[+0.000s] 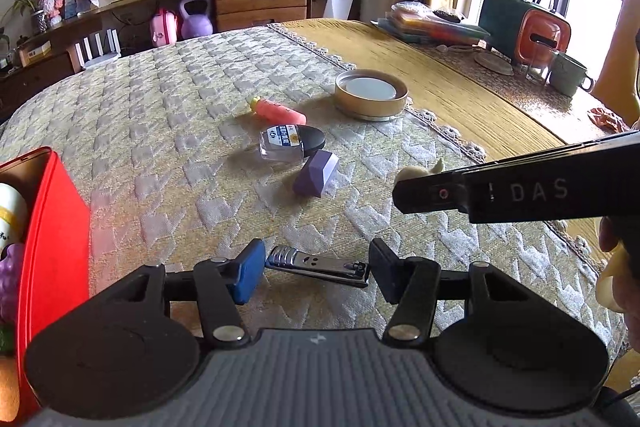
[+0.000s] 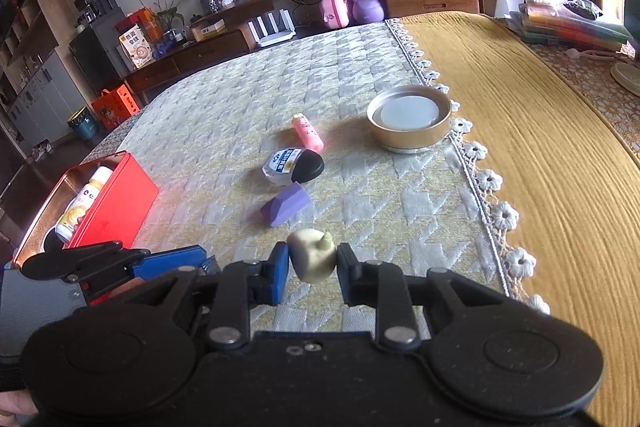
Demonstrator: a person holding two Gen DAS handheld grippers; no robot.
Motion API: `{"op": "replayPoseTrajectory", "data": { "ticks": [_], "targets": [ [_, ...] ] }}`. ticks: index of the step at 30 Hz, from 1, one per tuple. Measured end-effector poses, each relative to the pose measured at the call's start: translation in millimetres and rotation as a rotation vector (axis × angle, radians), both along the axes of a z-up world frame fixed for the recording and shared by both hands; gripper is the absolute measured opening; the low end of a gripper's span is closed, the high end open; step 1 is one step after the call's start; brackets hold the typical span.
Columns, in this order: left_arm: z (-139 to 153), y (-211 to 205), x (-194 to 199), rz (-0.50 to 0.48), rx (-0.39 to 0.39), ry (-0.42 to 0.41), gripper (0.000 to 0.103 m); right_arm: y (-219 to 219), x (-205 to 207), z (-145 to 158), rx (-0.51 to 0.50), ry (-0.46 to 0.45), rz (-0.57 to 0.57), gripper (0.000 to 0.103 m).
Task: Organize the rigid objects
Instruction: 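Grasp the nail clipper with the left gripper while the right gripper grasps the beige apple toy, then carry the nail clipper and beige apple toy over the red tin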
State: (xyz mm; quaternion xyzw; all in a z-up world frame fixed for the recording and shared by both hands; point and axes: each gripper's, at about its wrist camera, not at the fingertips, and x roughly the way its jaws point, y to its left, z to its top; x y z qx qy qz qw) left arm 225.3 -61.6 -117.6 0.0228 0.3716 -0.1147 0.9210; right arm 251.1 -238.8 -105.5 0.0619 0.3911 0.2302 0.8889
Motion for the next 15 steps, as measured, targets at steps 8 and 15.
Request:
{"op": "replayPoseTrajectory", "data": {
  "ticks": [8,15],
  "targets": [
    [17.8,11.2,-21.4,0.044,-0.031,-0.007,0.057,-2.6,-26.1,20.5,-0.007,-0.034,0.017,0.025],
    [37.6,20.8,-41.0,0.071,-0.036,-0.022,0.057,-0.3,-47.4,37.5,-0.008,-0.06,0.031,0.025]
  ]
}}
